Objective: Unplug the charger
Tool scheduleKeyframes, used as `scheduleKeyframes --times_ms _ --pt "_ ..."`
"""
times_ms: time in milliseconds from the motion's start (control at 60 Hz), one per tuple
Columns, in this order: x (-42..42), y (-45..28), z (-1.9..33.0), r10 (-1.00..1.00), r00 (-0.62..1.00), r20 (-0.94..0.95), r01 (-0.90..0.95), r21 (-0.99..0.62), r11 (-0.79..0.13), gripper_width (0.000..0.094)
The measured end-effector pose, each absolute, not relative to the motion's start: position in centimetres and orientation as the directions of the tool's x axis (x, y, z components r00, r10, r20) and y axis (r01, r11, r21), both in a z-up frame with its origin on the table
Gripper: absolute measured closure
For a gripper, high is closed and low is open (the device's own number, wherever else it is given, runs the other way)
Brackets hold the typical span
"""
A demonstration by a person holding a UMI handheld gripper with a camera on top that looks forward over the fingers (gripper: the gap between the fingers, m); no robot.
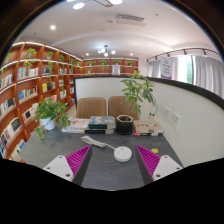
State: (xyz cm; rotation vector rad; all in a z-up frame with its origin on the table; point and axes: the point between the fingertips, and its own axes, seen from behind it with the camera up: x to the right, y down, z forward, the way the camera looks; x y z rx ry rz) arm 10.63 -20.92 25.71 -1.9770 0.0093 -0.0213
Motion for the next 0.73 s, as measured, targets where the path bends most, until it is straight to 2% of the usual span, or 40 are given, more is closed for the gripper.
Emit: scheduleKeyframes --times_ms 200,300,733 --pt "5.7 -24.1 23.8 0.059 0.998 -0.009 0.018 -0.900 -0.435 0.0079" --pt "4.8 -25.6 23.8 0.074 0.997 0.013 0.044 -0.902 -0.430 0.0078" --pt "4.0 -27.4 22.1 0.091 0.996 -0.007 0.036 -0.887 -0.459 0.0077"
